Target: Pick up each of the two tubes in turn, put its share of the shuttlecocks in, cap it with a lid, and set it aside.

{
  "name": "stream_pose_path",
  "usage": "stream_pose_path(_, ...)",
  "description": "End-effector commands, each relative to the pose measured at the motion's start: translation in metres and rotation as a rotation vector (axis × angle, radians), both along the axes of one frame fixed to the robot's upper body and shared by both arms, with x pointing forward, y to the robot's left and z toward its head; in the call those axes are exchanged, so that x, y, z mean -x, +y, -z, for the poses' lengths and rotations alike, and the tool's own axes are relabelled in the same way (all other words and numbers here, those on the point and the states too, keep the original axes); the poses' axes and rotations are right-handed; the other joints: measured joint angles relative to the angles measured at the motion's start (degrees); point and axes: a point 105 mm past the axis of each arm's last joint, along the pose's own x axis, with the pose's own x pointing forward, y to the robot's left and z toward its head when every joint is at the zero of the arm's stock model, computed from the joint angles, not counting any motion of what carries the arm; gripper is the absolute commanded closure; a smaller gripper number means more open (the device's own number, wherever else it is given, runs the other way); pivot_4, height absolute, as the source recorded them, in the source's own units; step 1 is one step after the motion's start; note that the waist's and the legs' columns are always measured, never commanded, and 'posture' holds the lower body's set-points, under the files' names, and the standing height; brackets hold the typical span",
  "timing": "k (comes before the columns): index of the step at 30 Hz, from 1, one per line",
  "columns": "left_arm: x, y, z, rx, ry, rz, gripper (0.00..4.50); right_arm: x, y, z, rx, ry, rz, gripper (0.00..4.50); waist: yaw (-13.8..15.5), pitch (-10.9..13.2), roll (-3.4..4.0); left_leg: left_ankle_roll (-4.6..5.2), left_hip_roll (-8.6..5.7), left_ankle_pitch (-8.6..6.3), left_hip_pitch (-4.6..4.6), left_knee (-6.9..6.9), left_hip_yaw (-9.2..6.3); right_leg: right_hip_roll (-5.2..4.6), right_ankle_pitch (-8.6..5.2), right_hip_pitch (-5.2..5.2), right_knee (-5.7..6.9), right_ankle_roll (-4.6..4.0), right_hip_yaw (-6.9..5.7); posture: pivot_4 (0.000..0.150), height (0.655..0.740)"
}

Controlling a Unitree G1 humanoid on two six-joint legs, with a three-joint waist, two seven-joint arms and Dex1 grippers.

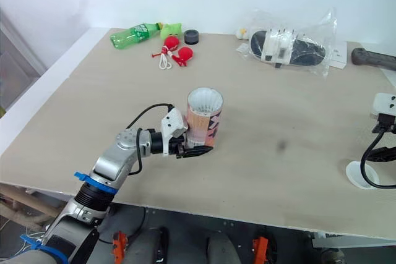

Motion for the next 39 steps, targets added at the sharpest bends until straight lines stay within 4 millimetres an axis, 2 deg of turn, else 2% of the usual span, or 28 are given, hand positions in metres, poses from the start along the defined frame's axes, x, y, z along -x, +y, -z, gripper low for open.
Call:
stream_pose_path(1, 0.003, -0.003, -0.015, 0.036, -0.04, 0.027, 1.53, 0.009, -0.01, -0.002, -0.031, -0.016, 0.067, 0.09, 0.03, 0.0, 0.0, 0.0, -0.01, 0.0, -0.01, 0.0, -0.02, 0.0, 0.0, 0.01, 0.0, 0.0, 0.0, 0.15, 0.74)
stream_pose_path(13, 0.006, -0.005, -0.016, 0.035, -0.038, 0.034, 1.53, 0.002, -0.013, 0.042, -0.072, 0.033, 0.146, 0.09, -0.01, -0.01, 0.06, -0.03, -0.03, 0.02, 0.01, 0.02, -0.01, 0.03, 0.02, 0.05, 0.01, 0.06, 0.07, 0.15, 0.74)
stream_pose_path(27, 0.008, -0.004, -0.017, 0.025, -0.035, 0.035, 1.53, 0.001, -0.014, 0.061, -0.116, 0.064, 0.244, 0.09, -0.07, -0.02, 0.1, -0.06, -0.03, 0.04, 0.02, 0.06, -0.03, 0.06, 0.04, 0.08, 0.02, 0.09, 0.09, 0.15, 0.74)
stream_pose_path(30, 0.008, -0.004, -0.017, 0.025, -0.037, 0.037, 1.53, 0.003, -0.015, 0.064, -0.119, 0.076, 0.268, 0.96, -0.1, -0.02, 0.1, -0.14, -0.04, 0.08, 0.02, 0.07, -0.05, 0.07, 0.05, 0.1, 0.03, 0.11, 0.08, 0.15, 0.74)
stream_pose_path(35, 0.007, -0.004, -0.018, 0.024, -0.039, 0.034, 1.53, 0.003, -0.015, 0.063, -0.13, 0.076, 0.277, 3.2, -0.13, -0.02, 0.09, -0.15, -0.04, 0.09, 0.03, 0.13, -0.05, 0.06, 0.09, 0.13, 0.02, 0.16, 0.09, 0.15, 0.74)
stream_pose_path(37, 0.008, -0.003, -0.018, 0.024, -0.038, 0.033, 1.53, 0.003, -0.014, 0.063, -0.133, 0.079, 0.276, 4.25, -0.16, -0.02, 0.09, -0.16, -0.04, 0.1, 0.03, 0.13, -0.05, 0.07, 0.09, 0.13, 0.03, 0.16, 0.09, 0.15, 0.74)
stream_pose_path(38, 0.008, -0.003, -0.018, 0.024, -0.038, 0.032, 1.53, 0.003, -0.014, 0.063, -0.135, 0.081, 0.275, 4.45, -0.17, -0.02, 0.09, -0.16, -0.03, 0.1, 0.03, 0.13, -0.06, 0.09, 0.09, 0.13, 0.03, 0.16, 0.08, 0.15, 0.74)
stream_pose_path(39, 0.008, -0.003, -0.018, 0.024, -0.037, 0.032, 1.53, 0.003, -0.014, 0.063, -0.139, 0.084, 0.273, 4.45, -0.19, -0.02, 0.1, -0.17, -0.03, 0.1, 0.03, 0.13, -0.07, 0.09, 0.09, 0.13, 0.02, 0.16, 0.08, 0.15, 0.74)
